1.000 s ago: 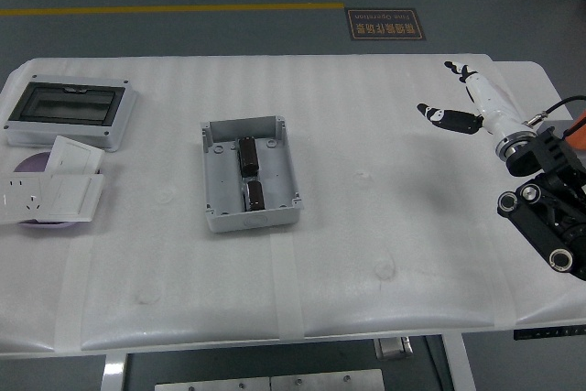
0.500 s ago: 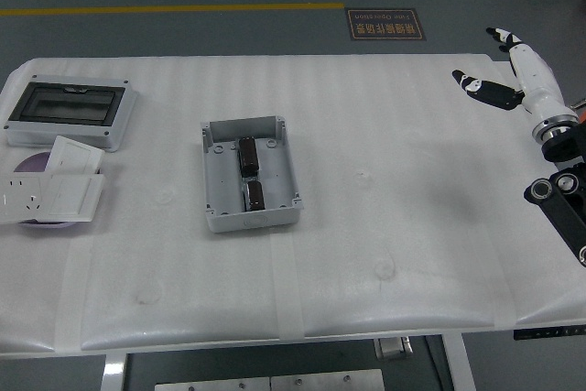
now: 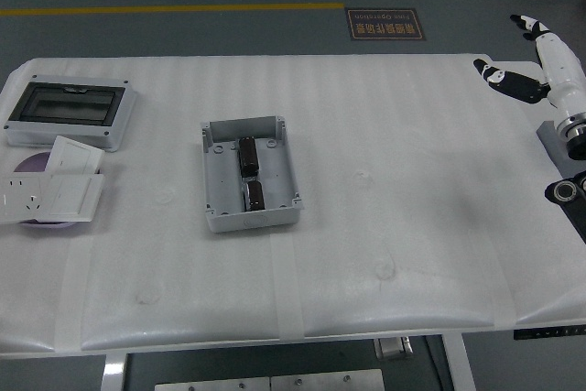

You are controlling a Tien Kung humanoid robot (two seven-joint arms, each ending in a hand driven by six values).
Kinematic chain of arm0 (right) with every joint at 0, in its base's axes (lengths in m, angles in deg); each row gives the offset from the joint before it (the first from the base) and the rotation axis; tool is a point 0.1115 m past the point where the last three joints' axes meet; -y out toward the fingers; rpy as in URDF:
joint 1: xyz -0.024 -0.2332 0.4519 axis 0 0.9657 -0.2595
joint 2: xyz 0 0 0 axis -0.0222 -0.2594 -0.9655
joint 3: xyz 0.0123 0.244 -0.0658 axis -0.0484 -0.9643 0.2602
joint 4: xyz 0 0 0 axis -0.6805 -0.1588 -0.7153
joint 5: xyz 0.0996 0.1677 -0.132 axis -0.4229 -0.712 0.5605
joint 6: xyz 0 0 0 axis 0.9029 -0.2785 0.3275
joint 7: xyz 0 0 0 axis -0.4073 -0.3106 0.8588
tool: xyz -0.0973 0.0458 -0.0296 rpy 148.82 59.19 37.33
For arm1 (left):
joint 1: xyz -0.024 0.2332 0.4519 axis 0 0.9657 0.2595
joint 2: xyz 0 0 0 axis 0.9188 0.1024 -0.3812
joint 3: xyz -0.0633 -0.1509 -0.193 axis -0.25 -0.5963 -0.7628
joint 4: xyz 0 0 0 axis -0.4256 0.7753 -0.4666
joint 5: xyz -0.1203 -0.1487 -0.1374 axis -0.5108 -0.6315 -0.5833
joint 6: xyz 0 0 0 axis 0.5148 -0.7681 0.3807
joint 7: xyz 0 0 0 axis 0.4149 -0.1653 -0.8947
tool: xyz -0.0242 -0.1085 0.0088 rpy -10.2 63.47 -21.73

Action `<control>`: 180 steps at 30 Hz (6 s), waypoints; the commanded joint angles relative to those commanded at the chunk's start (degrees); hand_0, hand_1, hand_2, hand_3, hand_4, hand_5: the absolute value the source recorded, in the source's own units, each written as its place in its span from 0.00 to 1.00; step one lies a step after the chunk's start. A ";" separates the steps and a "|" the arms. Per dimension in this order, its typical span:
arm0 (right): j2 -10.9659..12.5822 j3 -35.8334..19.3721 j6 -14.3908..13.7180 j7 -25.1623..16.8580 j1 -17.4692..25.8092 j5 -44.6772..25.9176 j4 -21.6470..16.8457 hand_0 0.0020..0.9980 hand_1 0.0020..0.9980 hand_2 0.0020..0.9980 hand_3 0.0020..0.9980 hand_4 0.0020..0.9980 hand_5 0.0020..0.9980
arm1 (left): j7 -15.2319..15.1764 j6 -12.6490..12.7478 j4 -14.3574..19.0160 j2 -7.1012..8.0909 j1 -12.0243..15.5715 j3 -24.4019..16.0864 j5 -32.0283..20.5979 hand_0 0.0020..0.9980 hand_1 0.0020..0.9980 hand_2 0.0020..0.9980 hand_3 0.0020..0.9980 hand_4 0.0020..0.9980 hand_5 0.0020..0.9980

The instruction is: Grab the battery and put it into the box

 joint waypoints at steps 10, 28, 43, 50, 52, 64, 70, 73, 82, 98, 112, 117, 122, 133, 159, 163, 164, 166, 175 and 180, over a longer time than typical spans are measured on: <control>-0.50 -0.14 -1.09 0.10 1.51 0.68 0.39 0.89 0.85 0.91 0.92 0.80 0.42 | 1.09 -0.20 0.00 -0.86 0.00 -2.68 1.97 0.67 0.67 0.56 0.54 0.44 0.41; -1.59 1.63 -0.43 1.02 1.89 -0.52 -2.26 0.89 0.84 0.91 0.94 0.77 0.39 | 2.35 -1.45 0.00 -1.88 -0.37 -5.57 4.27 0.67 0.67 0.57 0.54 0.44 0.41; -1.40 0.81 0.02 0.76 3.11 -1.82 -2.96 0.89 0.84 0.91 0.93 0.76 0.38 | 2.52 -1.85 0.00 -2.54 -0.15 -7.05 5.94 0.67 0.67 0.58 0.54 0.44 0.39; -1.84 1.36 0.86 1.24 3.54 -1.35 -3.68 0.89 0.83 0.93 0.92 0.75 0.38 | 2.85 -1.83 0.00 -2.58 -0.18 -7.40 6.32 0.67 0.67 0.58 0.54 0.44 0.39; -2.09 1.45 0.99 1.34 3.68 -1.23 -3.79 0.89 0.83 0.93 0.92 0.75 0.38 | 2.97 -1.81 0.00 -2.61 -0.32 -7.39 6.37 0.67 0.67 0.58 0.54 0.44 0.39; -3.14 1.61 2.15 2.10 4.22 -1.56 -2.63 0.89 0.83 0.93 0.90 0.75 0.38 | 4.93 -2.66 0.00 -2.48 -0.44 -10.06 9.43 0.67 0.67 0.58 0.54 0.43 0.39; -3.30 1.73 3.34 1.93 3.90 -2.53 -2.12 0.89 0.83 0.93 0.90 0.75 0.38 | 4.91 -2.54 0.00 -2.17 -0.58 -9.06 8.30 0.67 0.67 0.58 0.54 0.43 0.39; -3.28 2.18 3.97 1.41 3.82 -3.41 -1.88 0.89 0.83 0.93 0.90 0.75 0.38 | 4.76 -2.59 0.00 -2.38 -0.69 -7.94 7.24 0.67 0.67 0.58 0.54 0.43 0.39; -3.43 2.03 4.88 0.30 3.70 -3.94 -1.96 0.89 0.82 0.94 0.90 0.74 0.40 | 4.73 -2.53 0.00 -2.42 -0.56 -8.05 7.32 0.67 0.67 0.58 0.54 0.43 0.39; -2.94 4.82 5.09 -0.86 2.11 -2.82 -0.21 0.88 0.82 0.94 0.89 0.73 0.41 | 5.34 -2.95 0.00 -2.68 -0.67 -9.72 9.29 0.67 0.67 0.58 0.54 0.43 0.39; 1.52 26.24 4.78 -0.83 -11.15 -2.63 5.41 0.89 0.81 0.94 0.89 0.72 0.42 | 5.66 -3.23 0.00 -2.64 -1.07 -9.48 9.24 0.67 0.67 0.58 0.54 0.43 0.39; 1.63 36.07 5.05 -0.80 -16.98 -3.13 6.19 0.88 0.80 0.94 0.89 0.71 0.42 | 5.73 -3.34 0.00 -2.55 -1.23 -9.28 9.16 0.67 0.67 0.57 0.54 0.43 0.39; 1.93 46.21 6.00 -0.80 -22.35 -3.35 8.05 0.88 0.80 0.94 0.89 0.70 0.42 | 5.66 -3.33 0.00 -2.36 -1.51 -8.75 8.67 0.67 0.67 0.56 0.54 0.43 0.39; 1.73 62.43 7.83 -0.28 -27.98 -3.16 12.68 0.88 0.79 0.94 0.89 0.70 0.42 | 5.53 -3.26 0.00 -1.90 -1.76 -8.34 8.51 0.67 0.67 0.56 0.54 0.43 0.39; 0.47 65.28 7.87 0.32 -31.82 -2.60 16.90 0.87 0.78 0.93 0.90 0.69 0.41 | 4.06 -2.64 0.00 -1.80 -2.08 -6.66 7.20 0.67 0.66 0.54 0.54 0.42 0.38; -0.07 68.63 8.07 0.00 -33.04 -3.29 18.40 0.87 0.78 0.93 0.90 0.69 0.41 | 4.05 -2.68 0.00 -1.70 -2.17 -6.72 7.31 0.67 0.66 0.54 0.54 0.42 0.38; -0.12 69.71 8.18 -0.10 -33.40 -3.51 18.75 0.87 0.78 0.93 0.89 0.69 0.41 | 4.03 -2.69 0.00 -1.66 -2.21 -6.71 7.33 0.67 0.67 0.54 0.54 0.42 0.38; -0.06 71.52 8.39 -0.25 -34.01 -3.80 19.28 0.87 0.78 0.93 0.89 0.69 0.41 | 3.98 -2.70 0.00 -1.58 -2.31 -6.55 7.21 0.67 0.67 0.54 0.54 0.42 0.38; 0.84 73.57 9.65 -0.80 -35.60 -3.81 20.31 0.87 0.78 0.93 0.89 0.69 0.41 | 3.37 -2.49 0.00 -1.41 -2.62 -5.26 6.07 0.67 0.67 0.53 0.54 0.42 0.39; 0.85 73.24 10.00 -1.03 -35.68 -3.63 20.63 0.87 0.78 0.93 0.89 0.69 0.41 | 2.77 -2.28 0.00 -1.42 -2.81 -3.41 4.36 0.67 0.67 0.53 0.54 0.42 0.39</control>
